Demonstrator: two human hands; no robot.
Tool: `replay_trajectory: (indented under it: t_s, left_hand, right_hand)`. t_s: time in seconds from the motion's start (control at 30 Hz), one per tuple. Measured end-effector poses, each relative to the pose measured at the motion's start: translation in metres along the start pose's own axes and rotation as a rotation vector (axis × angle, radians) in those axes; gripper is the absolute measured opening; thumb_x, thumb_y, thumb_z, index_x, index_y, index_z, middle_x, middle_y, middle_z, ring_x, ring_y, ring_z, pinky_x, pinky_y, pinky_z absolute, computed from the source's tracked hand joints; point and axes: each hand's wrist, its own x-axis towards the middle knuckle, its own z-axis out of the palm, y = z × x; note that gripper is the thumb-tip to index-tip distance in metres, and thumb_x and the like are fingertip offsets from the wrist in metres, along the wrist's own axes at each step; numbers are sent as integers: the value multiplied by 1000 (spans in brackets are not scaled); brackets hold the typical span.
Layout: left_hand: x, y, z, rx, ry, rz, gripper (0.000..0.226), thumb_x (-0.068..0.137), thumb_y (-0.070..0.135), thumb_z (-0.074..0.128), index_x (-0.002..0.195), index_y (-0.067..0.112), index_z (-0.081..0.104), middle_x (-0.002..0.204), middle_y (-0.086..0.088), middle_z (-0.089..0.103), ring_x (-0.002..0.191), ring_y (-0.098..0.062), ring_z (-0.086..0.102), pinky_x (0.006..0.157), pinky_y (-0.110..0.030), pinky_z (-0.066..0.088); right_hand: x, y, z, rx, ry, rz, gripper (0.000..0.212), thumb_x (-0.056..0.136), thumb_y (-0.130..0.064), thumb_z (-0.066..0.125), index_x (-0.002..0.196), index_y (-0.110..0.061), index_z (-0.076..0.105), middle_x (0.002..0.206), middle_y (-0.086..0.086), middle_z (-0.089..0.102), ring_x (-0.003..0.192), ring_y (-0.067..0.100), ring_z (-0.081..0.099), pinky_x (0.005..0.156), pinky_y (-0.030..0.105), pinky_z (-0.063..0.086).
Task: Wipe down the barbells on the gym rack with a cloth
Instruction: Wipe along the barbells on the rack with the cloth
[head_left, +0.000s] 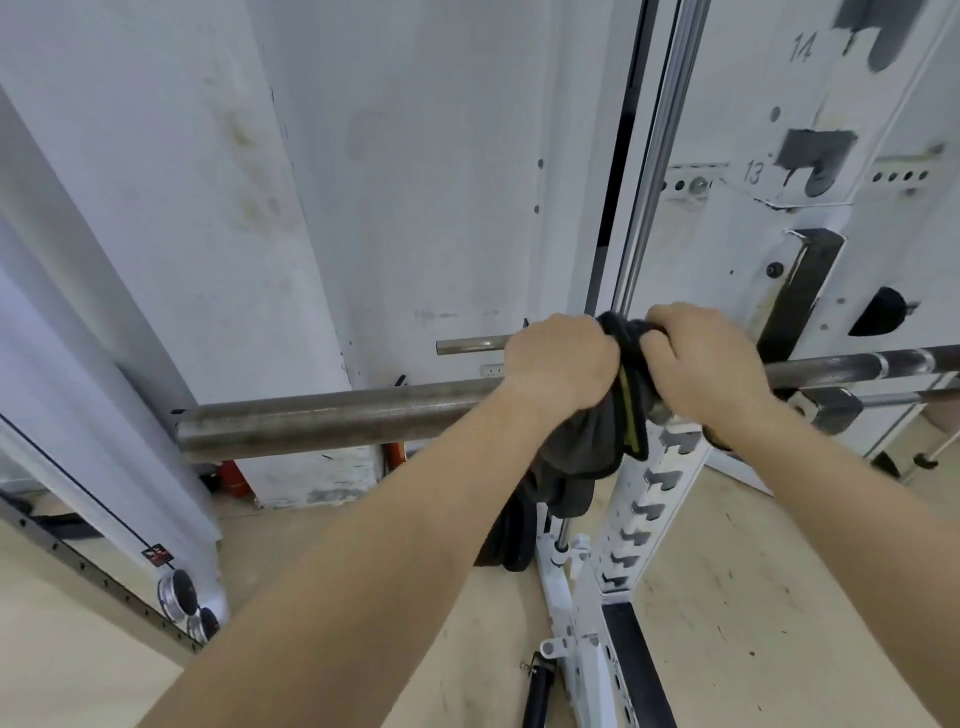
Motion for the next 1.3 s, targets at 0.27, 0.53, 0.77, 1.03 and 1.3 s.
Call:
replay_trajectory:
  t_s: [0.27,0.53,0.77,1.03,1.3]
  left_hand:
    - [-32,7,7,306,211,137,25,88,29,65,68,16,57,52,1,53,43,-24,55,46,-25,24]
    - [1,6,7,148,106,63,20,96,21,44,77,17,47,76,-2,55,67,-23,54,55,-32,34]
    - [-18,7,9,149,139,64,31,99,33,43,73,18,49,67,-3,57,60,-27,59,53,-30,35]
    - [-18,10,7,289,146,89,16,98,22,48,85,15,54,69,-3,52,58,-23,48,49,-31,28]
    - [5,-2,4,24,-42,-5,33,101,28,36,73,16,49,78,-4,56,74,-27,57,62,-34,40]
  right_hand:
    - [31,0,-13,-55,-449,-23,36,105,-26,30,99,-7,60,101,15,57,92,31,55,82,39,44]
    - [-6,-3,-1,-143,21,-138,32,95,-30,34,76,-11,51,72,2,48,69,26,49,60,34,32]
    - [16,3,0,-65,-206,-22,37,99,-26,30,83,-9,59,88,10,60,86,34,59,64,38,39]
    - [3,1,-12,-70,-251,-99,31,100,-26,31,86,-13,56,96,13,59,90,32,56,75,40,42]
    - [-10,1,4,-27,-41,-58,35,95,-26,33,81,-9,60,81,4,57,76,26,56,62,37,42]
